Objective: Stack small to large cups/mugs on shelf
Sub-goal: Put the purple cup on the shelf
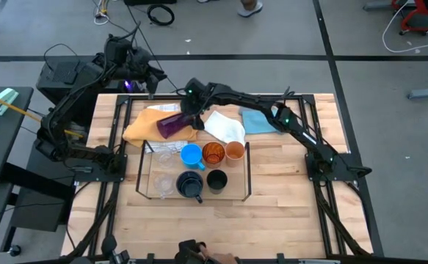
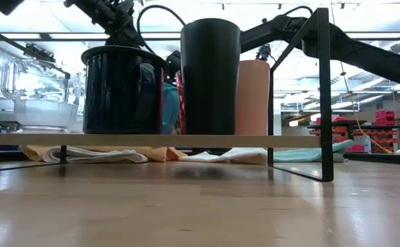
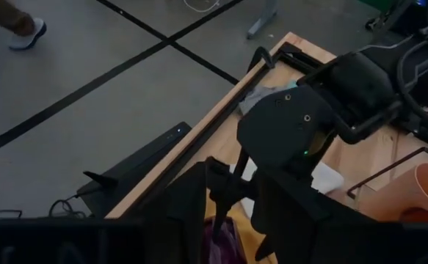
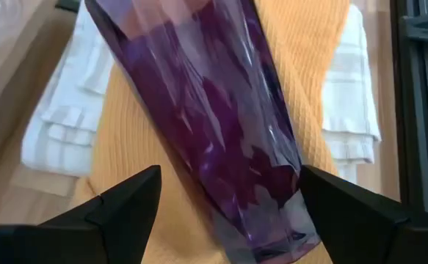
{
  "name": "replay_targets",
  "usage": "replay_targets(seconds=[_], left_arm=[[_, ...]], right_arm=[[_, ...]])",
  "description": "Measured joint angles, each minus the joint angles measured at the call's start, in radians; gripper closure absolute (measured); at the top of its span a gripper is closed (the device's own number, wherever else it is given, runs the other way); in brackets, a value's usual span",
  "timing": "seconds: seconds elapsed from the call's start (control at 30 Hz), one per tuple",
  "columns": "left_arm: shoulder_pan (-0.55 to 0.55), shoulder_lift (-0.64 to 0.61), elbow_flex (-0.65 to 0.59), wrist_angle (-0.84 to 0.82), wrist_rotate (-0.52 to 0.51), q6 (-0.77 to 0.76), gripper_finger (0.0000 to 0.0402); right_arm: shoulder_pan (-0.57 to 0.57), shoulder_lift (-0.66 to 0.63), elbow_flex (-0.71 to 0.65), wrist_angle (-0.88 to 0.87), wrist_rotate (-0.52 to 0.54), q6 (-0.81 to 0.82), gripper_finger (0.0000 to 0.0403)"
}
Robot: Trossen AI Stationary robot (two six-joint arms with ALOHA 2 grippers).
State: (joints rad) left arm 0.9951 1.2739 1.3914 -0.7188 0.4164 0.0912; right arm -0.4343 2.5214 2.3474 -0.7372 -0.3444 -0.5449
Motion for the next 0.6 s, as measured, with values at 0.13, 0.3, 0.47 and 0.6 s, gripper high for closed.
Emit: replay_targets(seconds=[0.13, 0.3, 0.47, 0.6], left_arm=[[0.0, 0.0, 0.0, -0.017, 0.0, 0.004, 0.0267], [0.0, 0.0, 0.0, -0.017, 0.0, 0.004, 0.0275], [0.0, 0.0, 0.0, -0.015, 0.0, 0.003, 0.028], [0.0, 0.0, 0.0, -0.015, 0.0, 0.001, 0.0278]], right_arm=[[-0.005, 0.0, 0.0, 0.0, 0.004, -0.008, 0.007], [-0.01, 0.0, 0.0, -0.007, 0.004, -0.008, 0.007], [-0.009, 0.018, 0.0, -0.032, 0.003, -0.008, 0.0066], [-0.005, 0.018, 0.005, -0.06, 0.004, 0.023, 0.006]])
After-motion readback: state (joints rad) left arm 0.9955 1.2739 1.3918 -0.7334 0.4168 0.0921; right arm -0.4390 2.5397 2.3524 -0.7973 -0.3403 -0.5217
